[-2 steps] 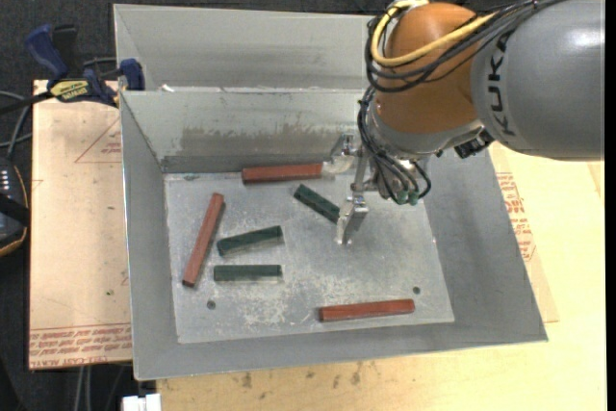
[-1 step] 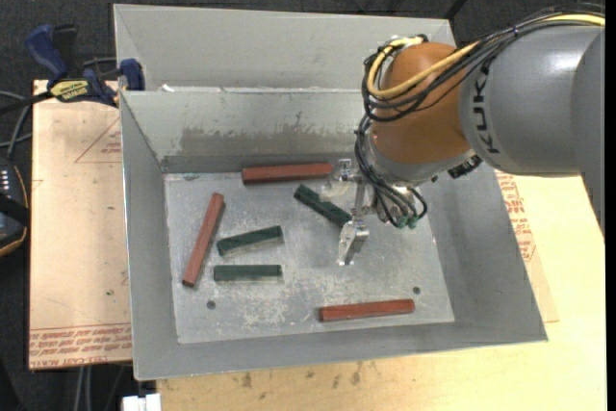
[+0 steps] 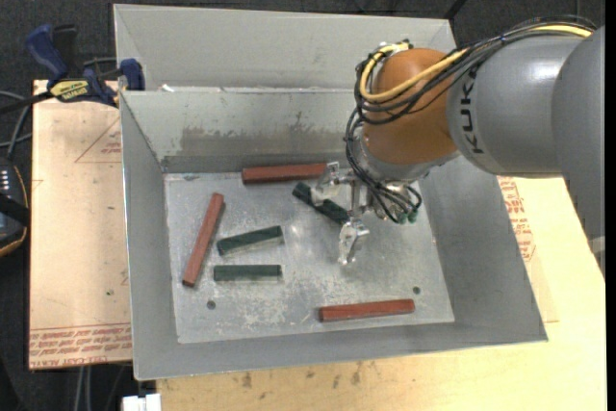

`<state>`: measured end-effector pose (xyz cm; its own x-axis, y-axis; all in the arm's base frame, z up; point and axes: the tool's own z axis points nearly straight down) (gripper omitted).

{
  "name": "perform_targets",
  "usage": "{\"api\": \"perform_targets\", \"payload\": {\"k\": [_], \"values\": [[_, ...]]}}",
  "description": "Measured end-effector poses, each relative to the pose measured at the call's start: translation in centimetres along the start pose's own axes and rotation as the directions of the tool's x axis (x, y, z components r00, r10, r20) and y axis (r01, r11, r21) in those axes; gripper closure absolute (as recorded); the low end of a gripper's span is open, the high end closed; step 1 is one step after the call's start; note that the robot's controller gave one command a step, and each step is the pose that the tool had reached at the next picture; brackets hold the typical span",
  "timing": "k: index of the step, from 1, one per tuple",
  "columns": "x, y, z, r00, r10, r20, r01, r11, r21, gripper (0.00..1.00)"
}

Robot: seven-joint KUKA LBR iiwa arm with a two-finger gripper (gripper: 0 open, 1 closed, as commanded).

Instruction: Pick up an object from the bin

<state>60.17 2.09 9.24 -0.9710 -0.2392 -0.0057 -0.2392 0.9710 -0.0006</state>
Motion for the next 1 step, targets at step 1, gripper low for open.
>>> {"api": "perform_targets", "payload": {"k": [1], "values": [[-3.78, -2.94, 0.78, 0.989, 0.144, 0.032, -0.144, 0.99, -0.003, 1.0]]}}
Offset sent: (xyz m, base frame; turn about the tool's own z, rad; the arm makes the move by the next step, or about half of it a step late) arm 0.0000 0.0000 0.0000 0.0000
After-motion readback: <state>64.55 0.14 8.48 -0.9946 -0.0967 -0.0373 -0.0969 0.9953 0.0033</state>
